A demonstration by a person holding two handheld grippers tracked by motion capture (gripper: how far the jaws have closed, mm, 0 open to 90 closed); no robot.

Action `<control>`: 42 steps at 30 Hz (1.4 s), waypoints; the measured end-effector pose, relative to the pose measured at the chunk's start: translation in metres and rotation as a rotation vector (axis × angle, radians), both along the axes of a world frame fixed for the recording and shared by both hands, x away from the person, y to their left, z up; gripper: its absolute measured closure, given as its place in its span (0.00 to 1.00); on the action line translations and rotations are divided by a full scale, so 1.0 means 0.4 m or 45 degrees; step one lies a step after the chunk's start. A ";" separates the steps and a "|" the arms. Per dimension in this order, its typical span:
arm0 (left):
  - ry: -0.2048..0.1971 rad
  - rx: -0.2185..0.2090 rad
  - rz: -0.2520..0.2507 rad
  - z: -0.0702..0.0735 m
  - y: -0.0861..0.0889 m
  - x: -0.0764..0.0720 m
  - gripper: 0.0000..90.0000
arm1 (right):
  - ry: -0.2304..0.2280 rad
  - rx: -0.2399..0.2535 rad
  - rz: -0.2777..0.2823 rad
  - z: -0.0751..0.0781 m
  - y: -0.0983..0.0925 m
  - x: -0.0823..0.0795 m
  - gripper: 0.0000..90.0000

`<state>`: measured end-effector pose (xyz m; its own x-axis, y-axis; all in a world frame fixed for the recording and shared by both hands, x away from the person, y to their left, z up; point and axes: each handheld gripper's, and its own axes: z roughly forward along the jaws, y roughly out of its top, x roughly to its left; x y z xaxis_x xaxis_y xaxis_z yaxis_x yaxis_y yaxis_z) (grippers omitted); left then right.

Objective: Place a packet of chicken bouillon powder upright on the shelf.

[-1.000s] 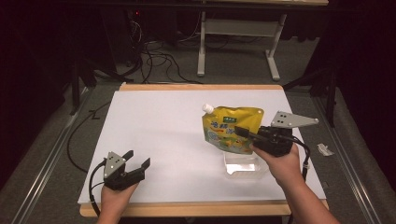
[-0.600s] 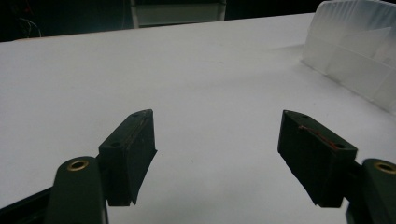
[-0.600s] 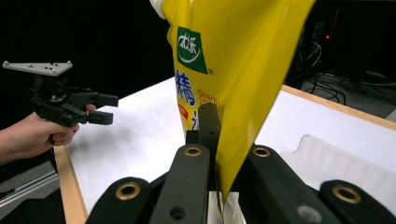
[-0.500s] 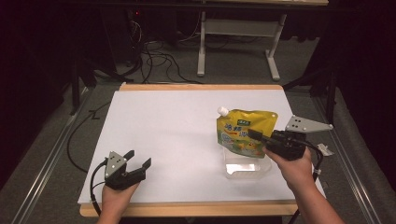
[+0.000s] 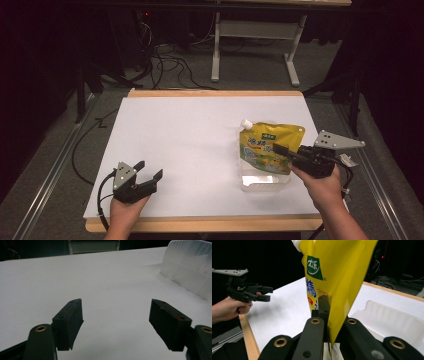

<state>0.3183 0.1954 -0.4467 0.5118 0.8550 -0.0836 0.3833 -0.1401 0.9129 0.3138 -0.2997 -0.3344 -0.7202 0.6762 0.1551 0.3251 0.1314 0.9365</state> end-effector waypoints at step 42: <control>0.006 0.027 -0.036 -0.003 -0.017 0.005 0.30 | 0.081 0.031 -0.091 -0.148 -0.017 0.014 1.00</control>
<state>0.3201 0.1886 -0.4480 0.5355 0.8418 -0.0681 0.3831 -0.1702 0.9079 0.3194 -0.3066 -0.3936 -0.6582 0.7212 0.2162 0.3919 0.0830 0.9163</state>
